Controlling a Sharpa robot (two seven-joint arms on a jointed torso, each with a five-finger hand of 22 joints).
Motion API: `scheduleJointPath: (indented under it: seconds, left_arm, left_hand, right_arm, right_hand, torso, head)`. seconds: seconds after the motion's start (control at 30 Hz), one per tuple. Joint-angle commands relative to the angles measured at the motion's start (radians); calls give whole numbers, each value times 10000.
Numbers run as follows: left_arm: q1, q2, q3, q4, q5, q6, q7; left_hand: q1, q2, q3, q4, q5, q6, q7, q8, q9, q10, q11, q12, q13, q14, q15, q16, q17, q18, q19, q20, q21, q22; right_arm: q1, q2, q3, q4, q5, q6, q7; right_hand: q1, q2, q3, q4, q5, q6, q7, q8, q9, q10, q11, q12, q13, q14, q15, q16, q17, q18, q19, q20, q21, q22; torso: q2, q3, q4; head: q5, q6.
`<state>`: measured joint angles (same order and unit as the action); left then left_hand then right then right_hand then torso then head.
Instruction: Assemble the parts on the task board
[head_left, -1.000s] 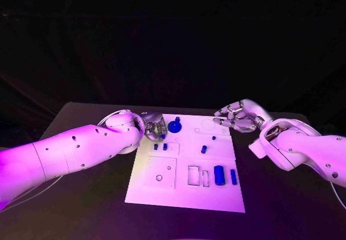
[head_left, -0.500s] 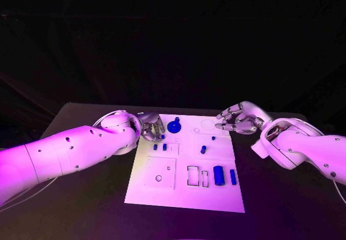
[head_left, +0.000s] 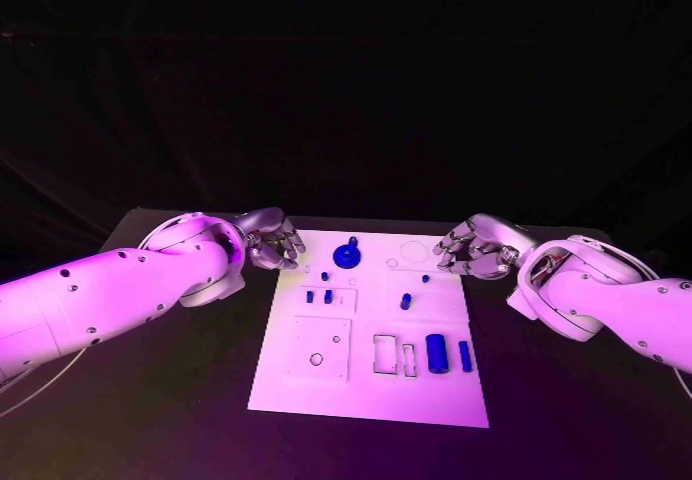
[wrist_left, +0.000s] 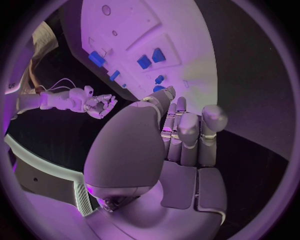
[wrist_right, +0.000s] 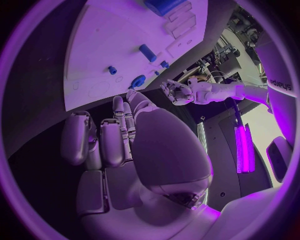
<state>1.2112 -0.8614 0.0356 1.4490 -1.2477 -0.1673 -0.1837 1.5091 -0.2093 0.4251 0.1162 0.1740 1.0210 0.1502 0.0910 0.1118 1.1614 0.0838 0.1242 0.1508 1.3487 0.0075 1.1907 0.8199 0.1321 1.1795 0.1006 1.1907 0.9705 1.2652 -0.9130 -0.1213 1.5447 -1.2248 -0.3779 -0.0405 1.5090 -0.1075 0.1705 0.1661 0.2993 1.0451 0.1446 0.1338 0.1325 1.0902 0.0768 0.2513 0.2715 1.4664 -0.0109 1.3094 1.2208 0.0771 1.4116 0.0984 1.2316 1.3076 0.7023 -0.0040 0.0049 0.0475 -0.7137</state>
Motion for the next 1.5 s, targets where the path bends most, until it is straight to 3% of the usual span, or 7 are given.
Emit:
scheduleJointPath:
  seconds: [0.03, 0.07, 0.2, 0.3, 0.47, 1.07, 1.5]
  left_arm:
    - [88, -344, 18, 283, 3211, -1363, 1350]
    - [97, -412, 19, 330, 3556, -1452, 1482]
    - [127, -793, 14, 690, 6486, -1415, 2240]
    - [134, -1052, -4, 1029, 9118, -967, 2663]
    - [137, -1312, -21, 1426, 11006, -569, 3300]
    - [138, -1525, -29, 1823, 11943, -482, 3781]
    - [139, -1527, -29, 1847, 11867, -549, 3715]
  left_hand:
    - [89, 73, 105, 10, 4, 123, 21, 70, 1, 177, 13, 162, 56, -46, -7, -101, -144, 72, -101, -6, -122, -156]
    - [87, 95, 120, 12, 3, 154, 26, 81, 1, 211, 10, 194, 68, -87, -9, -172, -262, 94, -172, -8, -197, -262]
    - [31, 168, 253, 3, -1, 306, 112, 96, -53, 63, 78, 300, 111, -1415, 47, -2018, -2812, 523, -1827, 23, -1937, -2470]
    - [-16, 275, 243, 3, -19, 354, 154, 104, -81, 11, 116, 412, 151, -1712, 81, -2397, -3046, 532, -2043, 65, -2268, -2671]
    - [-98, 319, 76, -52, -35, 380, 138, 107, -112, 18, 89, 590, 219, -1745, 81, -2573, -3205, 533, -2062, 76, -2472, -2806]
    - [-90, 369, -60, -156, -25, 347, 167, 83, -157, -113, 112, 693, 252, -1799, 95, -2727, -3348, 532, -2054, 81, -2651, -2928]
    - [-46, 394, -90, -226, -20, 288, 206, 49, -188, -188, 140, 729, 260, -1817, 108, -2790, -3409, 531, -2041, 85, -2710, -2969]
  right_arm:
    - [-17, 66, 0, 13, -1948, 420, -691]
    - [-20, 80, 0, 14, -2129, 448, -757]
    - [-48, 202, -6, -5, -3124, 685, -1149]
    - [-111, 340, -16, -63, -3639, 822, -1357]
    - [-233, 640, -25, -249, -4177, 834, -1588]
    - [-441, 1424, -53, -919, -4479, 1156, -1640]
    - [-602, 1696, -64, -1212, -4431, 1509, -1543]
  right_hand:
    - [-17, -156, 239, -12, 29, 97, 23, -108, -28, 122, 2, -193, -207, 392, 72, 118, 92, -76, 142, 4, 140, 1014]
    - [-27, -180, 312, -16, 52, 115, 26, -131, -34, 145, 5, -246, -267, 396, 80, 141, 114, -85, 162, 7, 183, 1043]
    - [-113, -301, 480, -4, 14, 176, 12, -191, -45, 126, 26, -433, -454, 407, 86, 196, 162, -118, 235, 21, 348, 1147]
    - [-187, -371, 557, 19, -34, 185, 3, -238, -57, 101, 40, -537, -562, 407, 97, 213, 172, -128, 254, 31, 393, 1181]
    - [-266, -430, 655, 45, -85, 181, 7, -302, -74, 56, 65, -659, -693, 412, 114, 245, 196, -147, 294, 46, 486, 1241]
    - [-257, -432, 1074, -33, -72, 365, -25, -347, -64, 208, 49, -797, -959, 426, 106, 338, 267, -181, 371, 53, 669, 1370]
    - [-133, -189, 2035, -405, -616, 1008, -190, -164, 77, 928, -139, -783, -1161, 459, -45, 506, 420, -265, 554, -58, 1103, 1632]
  torso:
    - [11, -7, 1]
    - [11, -9, 1]
    - [27, -22, -8]
    - [29, -41, -16]
    - [46, -59, -2]
    - [40, -49, -20]
    - [40, -42, -25]
  head:
    - [-213, 9]
    - [-248, 13]
    - [-525, 37]
    - [-580, 34]
    - [-671, 4]
    - [-634, -80]
    - [-594, -112]
